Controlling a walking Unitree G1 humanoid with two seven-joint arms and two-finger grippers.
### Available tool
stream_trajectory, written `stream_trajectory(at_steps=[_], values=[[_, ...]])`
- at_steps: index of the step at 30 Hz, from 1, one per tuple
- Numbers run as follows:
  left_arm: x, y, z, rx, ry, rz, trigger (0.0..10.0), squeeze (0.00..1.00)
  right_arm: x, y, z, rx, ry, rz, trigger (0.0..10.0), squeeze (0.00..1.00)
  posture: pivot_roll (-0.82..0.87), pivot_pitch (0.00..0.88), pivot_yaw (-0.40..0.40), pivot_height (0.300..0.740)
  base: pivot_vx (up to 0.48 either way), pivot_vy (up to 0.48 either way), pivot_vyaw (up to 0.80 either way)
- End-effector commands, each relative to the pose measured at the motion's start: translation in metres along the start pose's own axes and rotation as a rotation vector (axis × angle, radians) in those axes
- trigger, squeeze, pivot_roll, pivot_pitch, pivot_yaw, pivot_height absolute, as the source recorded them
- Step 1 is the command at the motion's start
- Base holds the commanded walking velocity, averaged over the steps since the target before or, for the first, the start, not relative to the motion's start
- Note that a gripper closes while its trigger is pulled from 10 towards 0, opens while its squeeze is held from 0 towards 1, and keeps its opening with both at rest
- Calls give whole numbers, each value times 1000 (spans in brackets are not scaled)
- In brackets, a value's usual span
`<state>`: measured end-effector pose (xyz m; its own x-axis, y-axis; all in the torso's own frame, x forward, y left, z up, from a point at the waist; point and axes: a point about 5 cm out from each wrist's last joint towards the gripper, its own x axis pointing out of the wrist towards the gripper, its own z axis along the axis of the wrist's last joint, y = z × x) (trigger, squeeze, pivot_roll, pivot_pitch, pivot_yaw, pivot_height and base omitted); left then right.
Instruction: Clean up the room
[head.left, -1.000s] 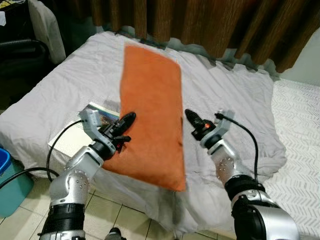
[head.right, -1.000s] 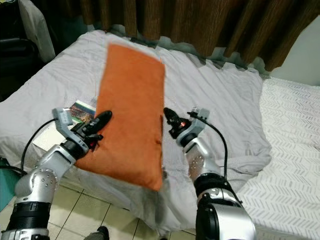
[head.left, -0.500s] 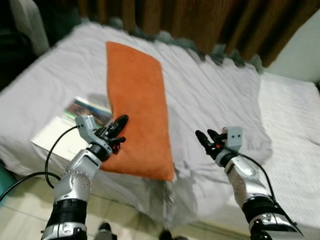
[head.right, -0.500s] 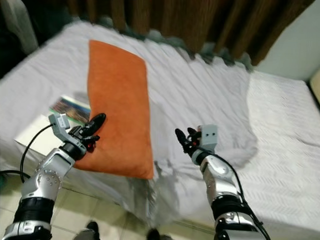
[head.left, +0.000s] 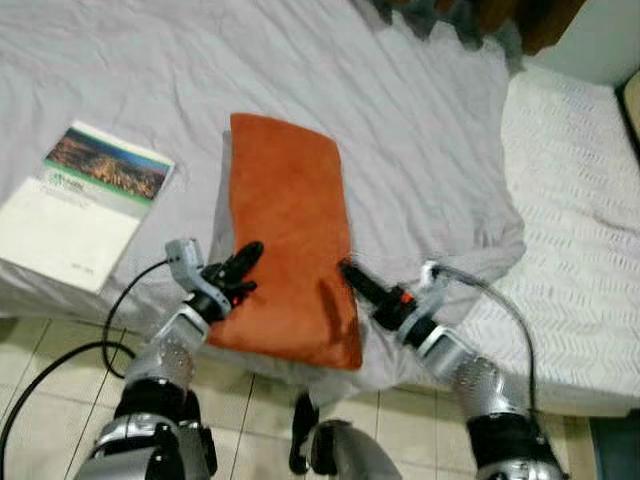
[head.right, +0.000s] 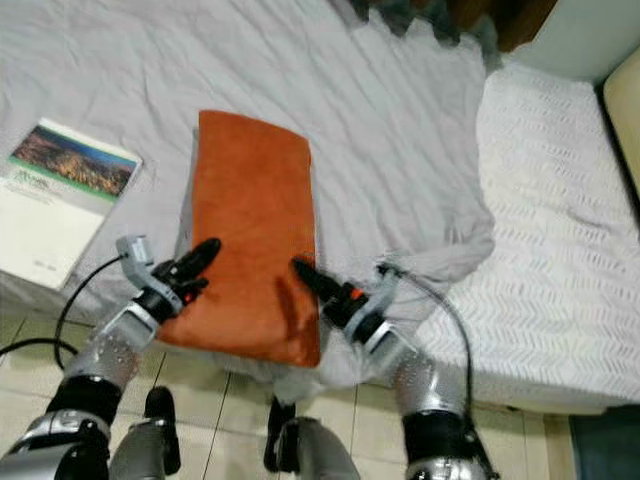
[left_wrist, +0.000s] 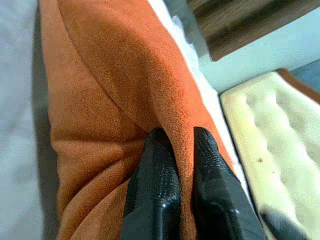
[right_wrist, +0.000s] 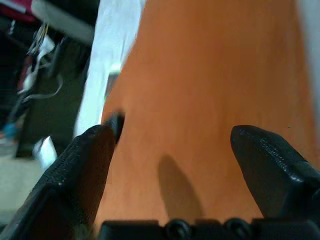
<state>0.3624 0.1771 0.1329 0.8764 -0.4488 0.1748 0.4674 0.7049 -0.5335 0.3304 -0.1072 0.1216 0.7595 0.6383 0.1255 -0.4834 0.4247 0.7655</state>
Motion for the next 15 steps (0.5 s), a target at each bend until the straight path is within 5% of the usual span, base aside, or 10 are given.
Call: stream_trajectory(at_steps=[1, 5, 6, 15], values=[[4, -6, 0, 22, 10, -66, 0, 0, -7, 1, -13, 58, 45, 33, 10000, 1000, -199, 679, -274, 740, 0, 0, 0], [-2, 0, -6, 46, 63, -73, 0, 0, -3, 8, -40, 127, 146, 89, 10000, 1000, -178, 676, -262, 740, 0, 0, 0], [-5, 5, -9, 58, 78, -59, 0, 0, -3, 6, -48, 126, 173, 67, 10000, 0, -172, 674, -260, 740, 0, 0, 0], [-10, 6, -10, 63, 78, -79, 0, 0, -9, -13, -72, 39, 261, -16, 10000, 0, -142, 687, -262, 740, 0, 0, 0]])
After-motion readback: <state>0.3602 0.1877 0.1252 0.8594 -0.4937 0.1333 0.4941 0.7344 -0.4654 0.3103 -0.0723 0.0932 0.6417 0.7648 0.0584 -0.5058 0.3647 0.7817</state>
